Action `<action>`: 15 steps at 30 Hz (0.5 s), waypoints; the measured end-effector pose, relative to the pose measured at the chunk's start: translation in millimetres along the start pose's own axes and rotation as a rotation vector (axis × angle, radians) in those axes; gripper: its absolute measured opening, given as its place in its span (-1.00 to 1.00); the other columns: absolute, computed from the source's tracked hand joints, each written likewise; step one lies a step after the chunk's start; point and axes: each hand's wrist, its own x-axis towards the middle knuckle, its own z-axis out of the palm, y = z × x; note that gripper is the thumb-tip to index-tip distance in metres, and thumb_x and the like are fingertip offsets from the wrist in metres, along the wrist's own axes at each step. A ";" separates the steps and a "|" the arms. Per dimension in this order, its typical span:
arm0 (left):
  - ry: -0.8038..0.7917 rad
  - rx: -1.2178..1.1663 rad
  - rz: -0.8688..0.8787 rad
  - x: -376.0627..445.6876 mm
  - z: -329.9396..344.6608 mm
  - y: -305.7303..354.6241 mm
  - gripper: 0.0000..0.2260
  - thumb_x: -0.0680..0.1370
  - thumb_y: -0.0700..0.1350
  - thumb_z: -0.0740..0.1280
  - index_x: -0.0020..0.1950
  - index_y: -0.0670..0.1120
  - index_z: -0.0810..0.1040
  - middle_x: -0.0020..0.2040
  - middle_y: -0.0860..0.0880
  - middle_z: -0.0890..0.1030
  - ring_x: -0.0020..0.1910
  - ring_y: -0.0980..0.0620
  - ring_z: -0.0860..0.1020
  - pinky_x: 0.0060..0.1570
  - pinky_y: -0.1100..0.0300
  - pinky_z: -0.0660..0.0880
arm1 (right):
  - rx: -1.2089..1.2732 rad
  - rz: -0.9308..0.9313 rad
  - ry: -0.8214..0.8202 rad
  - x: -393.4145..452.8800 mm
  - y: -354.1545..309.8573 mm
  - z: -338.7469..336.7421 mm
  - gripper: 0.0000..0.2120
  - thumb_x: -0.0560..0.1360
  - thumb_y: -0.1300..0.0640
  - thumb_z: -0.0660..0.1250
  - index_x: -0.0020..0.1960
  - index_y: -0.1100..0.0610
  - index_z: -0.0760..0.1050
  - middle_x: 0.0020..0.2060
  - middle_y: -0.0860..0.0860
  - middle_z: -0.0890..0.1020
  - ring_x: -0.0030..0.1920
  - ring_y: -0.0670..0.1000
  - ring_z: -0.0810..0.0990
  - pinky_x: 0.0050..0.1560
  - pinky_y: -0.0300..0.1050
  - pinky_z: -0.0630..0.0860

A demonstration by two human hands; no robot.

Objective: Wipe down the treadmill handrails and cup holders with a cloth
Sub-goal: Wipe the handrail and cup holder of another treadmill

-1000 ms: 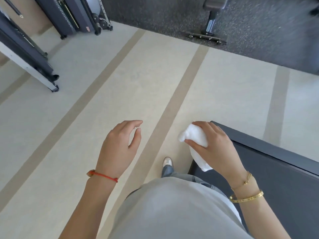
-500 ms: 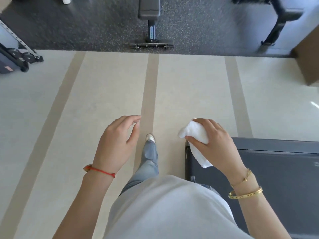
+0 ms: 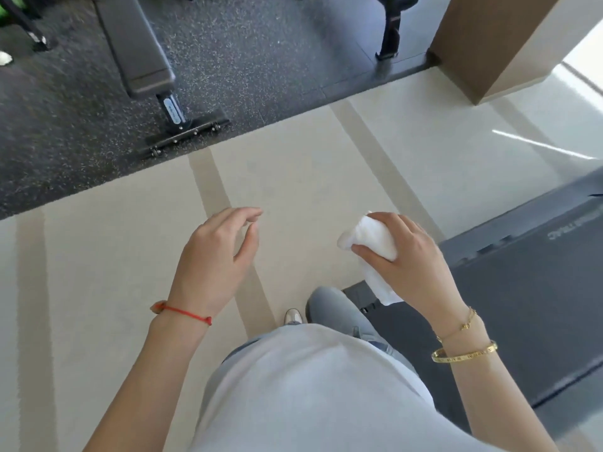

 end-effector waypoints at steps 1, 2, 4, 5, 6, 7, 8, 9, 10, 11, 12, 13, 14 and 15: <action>-0.028 -0.003 0.031 17.7 0.9 -2.5 -0.80 0.61 -0.20 0.27 0.19 -0.12 0.60 0.08 0.02 0.65 0.09 0.03 0.60 0.15 0.15 0.49 | -0.006 0.027 0.024 8.0 -0.5 -0.3 -0.58 0.46 -0.24 0.37 0.24 -0.11 0.42 0.13 -0.18 0.55 0.05 -0.03 0.51 0.00 -0.18 0.35; -0.053 -0.004 0.060 35.9 2.6 -4.6 -0.80 0.61 -0.20 0.27 0.19 -0.12 0.60 0.08 0.01 0.65 0.09 0.04 0.60 0.15 0.21 0.46 | -0.011 0.053 0.043 16.6 -0.6 -0.3 -0.57 0.46 -0.24 0.37 0.25 -0.11 0.42 0.13 -0.17 0.56 0.05 -0.03 0.52 0.00 -0.18 0.35; -0.100 -0.009 0.107 71.2 8.6 -8.2 -0.81 0.61 -0.20 0.27 0.19 -0.13 0.60 0.08 0.01 0.65 0.09 0.04 0.60 0.13 0.27 0.43 | -0.007 0.110 0.069 34.6 1.1 0.0 -0.57 0.46 -0.26 0.36 0.25 -0.11 0.43 0.14 -0.17 0.56 0.06 -0.04 0.51 0.01 -0.19 0.36; -0.122 -0.014 0.128 88.8 12.9 -9.0 -0.81 0.61 -0.20 0.28 0.19 -0.14 0.60 0.08 0.00 0.65 0.09 0.03 0.60 0.13 0.27 0.42 | -0.003 0.132 0.083 44.2 2.8 0.2 -0.57 0.46 -0.26 0.36 0.25 -0.11 0.43 0.14 -0.18 0.56 0.07 -0.05 0.51 0.01 -0.19 0.36; -0.139 -0.018 0.147 102.9 16.6 -9.2 -0.81 0.61 -0.21 0.28 0.19 -0.14 0.60 0.09 -0.01 0.66 0.09 0.02 0.60 0.14 0.26 0.42 | -0.003 0.145 0.094 51.8 4.1 0.6 -0.57 0.46 -0.26 0.36 0.25 -0.11 0.43 0.14 -0.18 0.56 0.07 -0.06 0.50 0.01 -0.20 0.35; -0.159 -0.024 0.168 120.3 22.2 -9.2 -0.81 0.61 -0.21 0.28 0.19 -0.15 0.60 0.09 -0.01 0.66 0.10 0.02 0.60 0.15 0.26 0.43 | -0.004 0.163 0.109 62.1 7.1 0.8 -0.57 0.46 -0.25 0.36 0.25 -0.11 0.43 0.14 -0.18 0.55 0.07 -0.07 0.50 0.01 -0.20 0.34; -0.180 -0.026 0.189 138.5 28.9 -8.9 -0.81 0.61 -0.21 0.28 0.19 -0.15 0.60 0.09 -0.02 0.66 0.10 0.02 0.60 0.16 0.25 0.42 | -0.001 0.182 0.124 73.9 11.1 0.9 -0.57 0.46 -0.24 0.36 0.25 -0.10 0.43 0.13 -0.17 0.55 0.06 -0.07 0.49 0.02 -0.20 0.34; -0.199 -0.027 0.209 157.0 35.8 -7.7 -0.81 0.61 -0.22 0.28 0.19 -0.16 0.60 0.09 -0.02 0.65 0.10 0.01 0.60 0.16 0.25 0.42 | 0.006 0.200 0.139 86.3 15.5 0.4 -0.57 0.46 -0.24 0.37 0.25 -0.10 0.43 0.13 -0.17 0.55 0.06 -0.08 0.49 0.01 -0.20 0.34; -0.216 -0.026 0.230 176.2 43.1 -5.4 -0.81 0.61 -0.22 0.27 0.19 -0.16 0.60 0.08 -0.02 0.65 0.10 0.01 0.60 0.16 0.25 0.42 | 0.012 0.219 0.153 99.5 20.5 -1.2 -0.57 0.46 -0.24 0.37 0.25 -0.10 0.43 0.13 -0.17 0.55 0.06 -0.08 0.48 0.01 -0.20 0.34; -0.229 -0.027 0.252 196.0 50.8 -1.7 -0.81 0.61 -0.22 0.28 0.19 -0.15 0.60 0.08 -0.02 0.65 0.09 0.01 0.60 0.16 0.25 0.42 | 0.015 0.238 0.168 112.9 26.4 -3.7 -0.57 0.46 -0.25 0.36 0.25 -0.10 0.43 0.14 -0.17 0.55 0.06 -0.09 0.48 0.01 -0.20 0.33; -0.236 -0.032 0.276 217.0 58.9 3.5 -0.81 0.61 -0.22 0.28 0.19 -0.15 0.60 0.08 -0.02 0.65 0.09 0.01 0.60 0.15 0.25 0.42 | 0.015 0.256 0.185 127.2 33.1 -7.4 -0.56 0.46 -0.26 0.35 0.25 -0.11 0.43 0.14 -0.17 0.55 0.06 -0.10 0.47 0.01 -0.20 0.32; -0.241 -0.036 0.300 238.6 67.2 9.7 -0.81 0.60 -0.22 0.28 0.18 -0.15 0.60 0.07 -0.02 0.65 0.09 0.02 0.60 0.15 0.25 0.42 | 0.014 0.272 0.204 142.4 40.2 -12.3 -0.56 0.46 -0.27 0.35 0.26 -0.11 0.43 0.14 -0.17 0.55 0.07 -0.10 0.47 0.01 -0.20 0.32; -0.247 -0.040 0.321 259.8 75.4 16.4 -0.81 0.60 -0.21 0.28 0.18 -0.14 0.60 0.07 -0.02 0.65 0.09 0.02 0.60 0.15 0.25 0.42 | 0.013 0.286 0.223 157.6 47.0 -18.0 -0.55 0.46 -0.28 0.34 0.26 -0.11 0.43 0.14 -0.16 0.55 0.08 -0.08 0.47 0.01 -0.19 0.33; -0.253 -0.042 0.342 281.9 83.8 23.9 -0.81 0.60 -0.21 0.28 0.19 -0.14 0.60 0.07 -0.01 0.65 0.09 0.02 0.60 0.15 0.23 0.43 | 0.014 0.299 0.241 173.9 54.2 -24.6 -0.55 0.45 -0.28 0.35 0.25 -0.11 0.43 0.13 -0.15 0.56 0.08 -0.07 0.48 0.01 -0.18 0.33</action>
